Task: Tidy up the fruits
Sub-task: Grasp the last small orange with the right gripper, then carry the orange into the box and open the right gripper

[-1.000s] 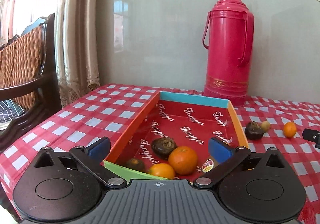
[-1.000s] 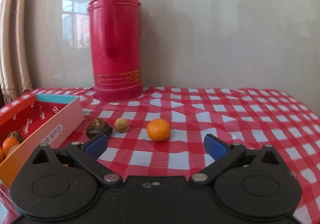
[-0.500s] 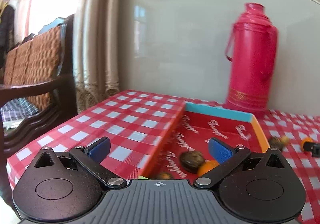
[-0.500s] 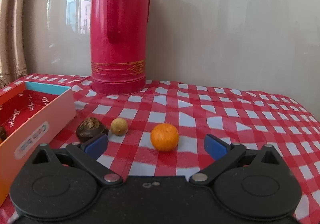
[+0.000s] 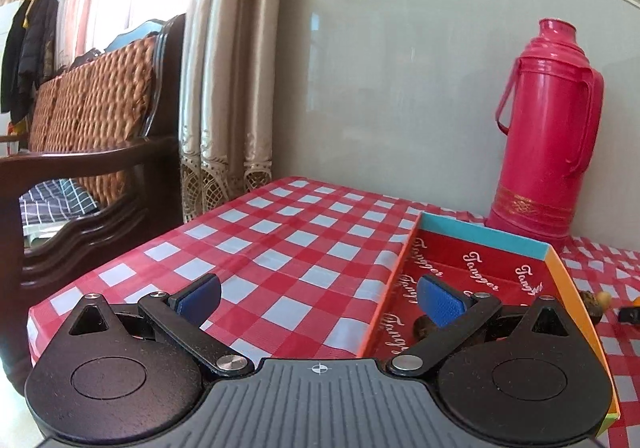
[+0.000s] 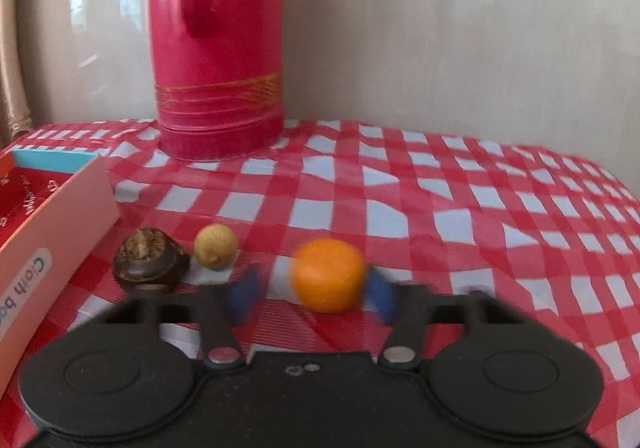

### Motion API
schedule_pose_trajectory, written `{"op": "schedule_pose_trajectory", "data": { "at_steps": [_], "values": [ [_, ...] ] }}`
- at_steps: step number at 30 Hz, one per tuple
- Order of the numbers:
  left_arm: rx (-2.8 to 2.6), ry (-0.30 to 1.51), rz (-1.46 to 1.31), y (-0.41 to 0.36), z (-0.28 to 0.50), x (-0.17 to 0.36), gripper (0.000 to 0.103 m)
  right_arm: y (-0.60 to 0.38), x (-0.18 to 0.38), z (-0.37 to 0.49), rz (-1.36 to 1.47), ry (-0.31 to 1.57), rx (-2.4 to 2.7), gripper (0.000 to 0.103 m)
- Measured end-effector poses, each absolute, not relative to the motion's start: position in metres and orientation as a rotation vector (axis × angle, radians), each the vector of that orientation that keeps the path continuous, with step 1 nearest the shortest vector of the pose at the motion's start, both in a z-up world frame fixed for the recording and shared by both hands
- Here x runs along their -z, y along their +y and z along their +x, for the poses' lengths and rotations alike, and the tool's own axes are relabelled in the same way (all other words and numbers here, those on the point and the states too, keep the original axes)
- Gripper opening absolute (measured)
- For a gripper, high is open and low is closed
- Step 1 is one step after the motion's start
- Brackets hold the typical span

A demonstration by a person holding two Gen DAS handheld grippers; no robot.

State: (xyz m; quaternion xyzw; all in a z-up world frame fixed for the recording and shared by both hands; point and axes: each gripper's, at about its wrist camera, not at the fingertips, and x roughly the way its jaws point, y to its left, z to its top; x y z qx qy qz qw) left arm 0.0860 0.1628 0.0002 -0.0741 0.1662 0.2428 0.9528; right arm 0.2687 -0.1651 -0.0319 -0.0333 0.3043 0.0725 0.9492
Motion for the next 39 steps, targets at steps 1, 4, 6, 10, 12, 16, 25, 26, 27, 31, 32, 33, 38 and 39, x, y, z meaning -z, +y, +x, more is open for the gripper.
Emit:
{"op": "schedule_pose_trajectory", "data": {
  "at_steps": [1, 4, 6, 10, 12, 16, 25, 26, 27, 31, 32, 33, 38, 39],
  "values": [
    [-0.492, 0.339, -0.159, 0.164, 0.085, 0.000, 0.103, -0.167, 0.031, 0.268, -0.050, 0.622, -0.152, 0.030],
    [-0.489, 0.347, -0.160, 0.164, 0.084, 0.000, 0.103, -0.170, 0.029, 0.262, -0.033, 0.616, -0.146, 0.030],
    [-0.488, 0.350, -0.149, 0.163, 0.083, 0.001, 0.103, -0.171, 0.024, 0.257, -0.026, 0.607, -0.152, 0.030],
    [-0.493, 0.360, -0.137, 0.162, 0.079, 0.001, 0.103, -0.167, 0.013, 0.245, -0.021, 0.584, -0.174, 0.030],
    [-0.496, 0.370, -0.133, 0.164, 0.076, 0.003, 0.103, -0.160, 0.006, 0.239, -0.030, 0.569, -0.193, 0.030],
    [-0.514, 0.376, -0.137, 0.171, 0.069, 0.004, 0.103, -0.142, -0.005, 0.224, -0.041, 0.549, -0.238, 0.030],
    [-0.555, 0.381, -0.159, 0.193, 0.052, 0.007, 0.103, -0.080, -0.024, 0.186, -0.058, 0.489, -0.391, 0.030],
    [-0.556, 0.383, -0.158, 0.195, 0.051, 0.008, 0.103, -0.070, -0.025, 0.181, -0.067, 0.482, -0.416, 0.030],
    [-0.560, 0.386, -0.159, 0.198, 0.050, 0.008, 0.103, -0.061, -0.024, 0.177, -0.073, 0.479, -0.437, 0.030],
    [-0.572, 0.386, -0.172, 0.206, 0.047, 0.010, 0.103, -0.026, -0.017, 0.168, -0.095, 0.487, -0.516, 0.031],
    [-0.574, 0.387, -0.172, 0.207, 0.046, 0.010, 0.103, -0.020, -0.016, 0.167, -0.099, 0.490, -0.530, 0.034],
    [-0.574, 0.387, -0.173, 0.207, 0.047, 0.010, 0.103, -0.013, -0.015, 0.164, -0.102, 0.481, -0.546, 0.042],
    [-0.557, 0.378, -0.181, 0.204, 0.048, 0.009, 0.103, -0.016, -0.026, 0.145, -0.124, 0.318, -0.501, 0.092],
    [-0.547, 0.371, -0.181, 0.201, 0.049, 0.007, 0.103, -0.023, -0.028, 0.146, -0.117, 0.301, -0.484, 0.093]
  ]
}}
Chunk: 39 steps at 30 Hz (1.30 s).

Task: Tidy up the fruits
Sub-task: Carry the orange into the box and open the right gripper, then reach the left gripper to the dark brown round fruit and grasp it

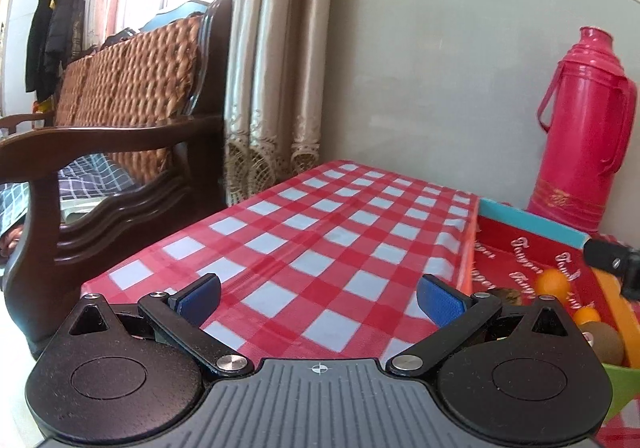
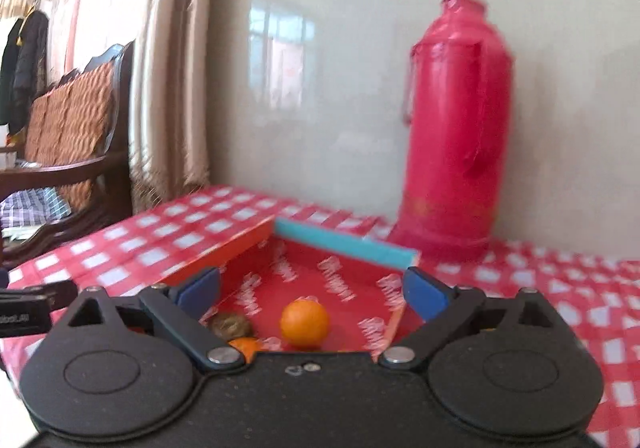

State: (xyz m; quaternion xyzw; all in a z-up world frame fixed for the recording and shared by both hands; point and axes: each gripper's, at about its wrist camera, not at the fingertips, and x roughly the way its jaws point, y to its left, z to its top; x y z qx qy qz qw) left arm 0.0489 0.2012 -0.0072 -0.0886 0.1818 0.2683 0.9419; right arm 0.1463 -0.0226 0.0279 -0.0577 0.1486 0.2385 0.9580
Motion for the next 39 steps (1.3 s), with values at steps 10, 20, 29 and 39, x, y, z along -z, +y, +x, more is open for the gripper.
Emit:
{"op": "schedule_pose_trajectory", "data": {
  "at_steps": [10, 20, 29, 39],
  "values": [
    [-0.380, 0.352, -0.124, 0.131, 0.084, -0.012, 0.103, -0.142, -0.027, 0.184, 0.085, 0.310, -0.232, 0.097],
    [-0.185, 0.349, -0.039, 0.032, 0.128, -0.019, 0.103, -0.206, -0.015, 0.198, 0.048, 0.345, -0.113, 0.097],
    [-0.058, 0.402, 0.038, -0.043, 0.172, -0.009, 0.098, -0.261, -0.005, 0.209, 0.079, 0.369, -0.033, 0.097],
    [-0.079, 0.531, 0.039, -0.066, 0.224, 0.019, 0.091, -0.270, 0.007, 0.242, 0.111, 0.447, -0.016, 0.097]
  ]
}}
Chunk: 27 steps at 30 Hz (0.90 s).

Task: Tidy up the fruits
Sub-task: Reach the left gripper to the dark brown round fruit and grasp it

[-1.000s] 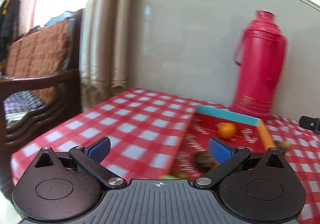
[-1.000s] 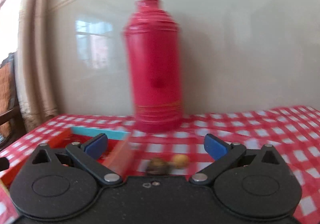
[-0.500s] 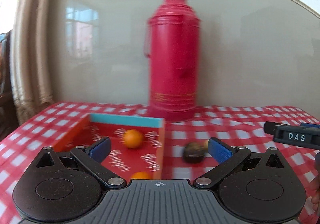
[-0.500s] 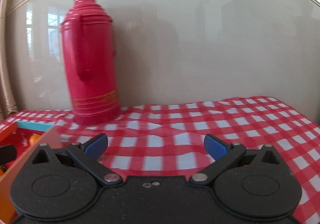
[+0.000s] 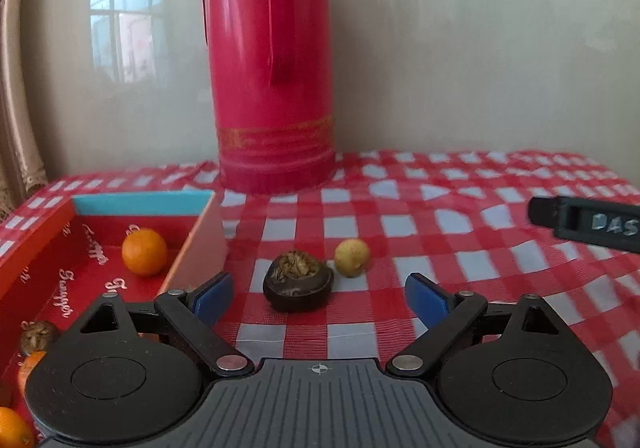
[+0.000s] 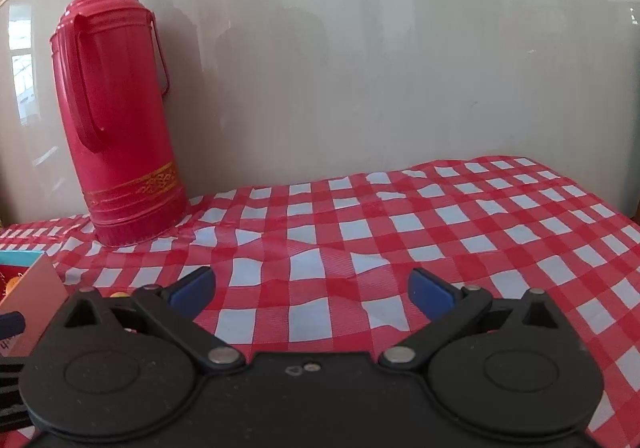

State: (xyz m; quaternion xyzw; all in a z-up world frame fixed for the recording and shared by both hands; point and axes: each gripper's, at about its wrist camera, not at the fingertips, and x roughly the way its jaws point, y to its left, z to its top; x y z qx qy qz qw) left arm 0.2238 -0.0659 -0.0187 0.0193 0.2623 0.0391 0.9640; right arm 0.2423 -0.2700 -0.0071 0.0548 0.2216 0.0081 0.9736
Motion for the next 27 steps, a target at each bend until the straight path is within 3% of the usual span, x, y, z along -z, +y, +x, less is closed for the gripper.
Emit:
{"op": "schedule_pose_trajectory", "data": {
  "at_steps": [7, 11, 16, 19, 26, 27],
  "values": [
    [-0.194, 0.546, 0.094, -0.078, 0.249, 0.027, 0.090, -0.277, 0.011, 0.252, 0.134, 0.478, -0.008, 0.097],
    [-0.227, 0.551, 0.129, -0.084, 0.248, 0.027, 0.076, -0.281, 0.012, 0.256, 0.154, 0.486, -0.011, 0.097],
    [-0.280, 0.587, 0.122, -0.090, 0.255, 0.028, 0.076, -0.288, 0.014, 0.257, 0.207, 0.491, -0.016, 0.097],
    [-0.267, 0.640, -0.078, -0.080, 0.255, 0.035, 0.076, -0.293, 0.015, 0.256, 0.237, 0.492, -0.020, 0.097],
    [-0.352, 0.636, -0.085, -0.080, 0.266, 0.034, 0.076, -0.311, 0.014, 0.254, 0.306, 0.494, -0.005, 0.097],
    [-0.354, 0.635, -0.084, -0.080, 0.267, 0.034, 0.072, -0.314, 0.014, 0.254, 0.318, 0.495, -0.005, 0.097]
  ]
}}
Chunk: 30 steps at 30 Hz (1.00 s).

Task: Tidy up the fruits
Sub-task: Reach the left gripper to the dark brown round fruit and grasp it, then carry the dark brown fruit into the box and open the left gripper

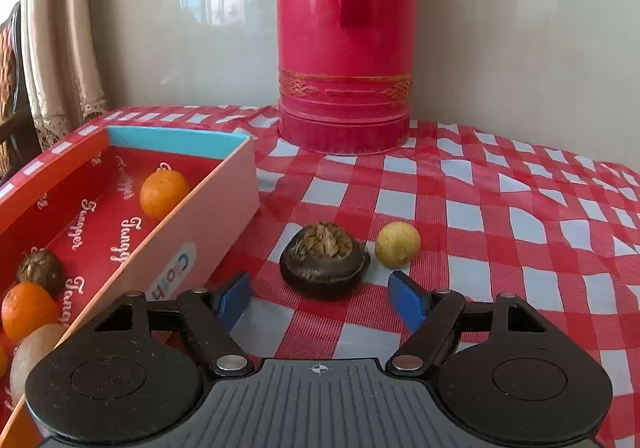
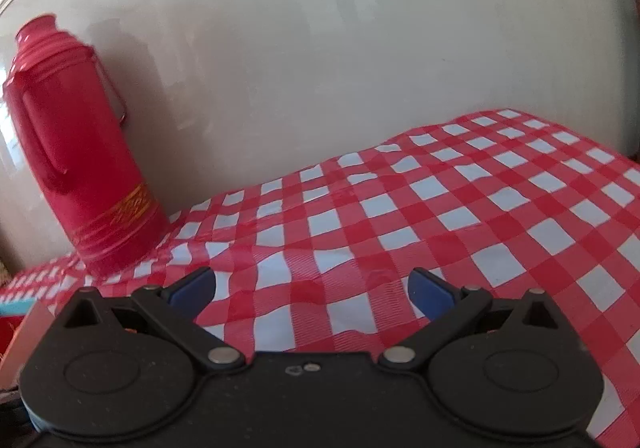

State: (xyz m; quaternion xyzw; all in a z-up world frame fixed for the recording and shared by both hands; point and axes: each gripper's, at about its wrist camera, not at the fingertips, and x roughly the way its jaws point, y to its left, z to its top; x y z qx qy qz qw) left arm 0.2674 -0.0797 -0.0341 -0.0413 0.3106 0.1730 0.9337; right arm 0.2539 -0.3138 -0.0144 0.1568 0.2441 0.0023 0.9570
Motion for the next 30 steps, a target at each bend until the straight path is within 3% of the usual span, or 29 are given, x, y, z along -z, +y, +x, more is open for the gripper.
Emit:
{"op": "schedule_pose_trajectory", "data": {
  "at_steps": [1, 2, 11, 19, 30],
  "values": [
    [-0.345, 0.632, -0.089, -0.079, 0.268, 0.034, 0.064, -0.316, 0.015, 0.254, 0.328, 0.498, -0.004, 0.097],
    [-0.341, 0.620, -0.088, -0.079, 0.268, 0.034, 0.047, -0.318, 0.015, 0.254, 0.335, 0.502, -0.004, 0.097],
    [-0.310, 0.578, -0.093, -0.079, 0.246, 0.027, 0.046, -0.322, 0.015, 0.253, 0.355, 0.513, -0.007, 0.097],
    [-0.244, 0.458, -0.046, -0.075, 0.193, -0.010, 0.046, -0.295, 0.012, 0.250, 0.306, 0.523, -0.053, 0.097],
    [-0.390, 0.422, -0.024, 0.037, 0.147, -0.011, 0.047, -0.231, 0.009, 0.242, 0.171, 0.522, -0.154, 0.097]
  ]
}}
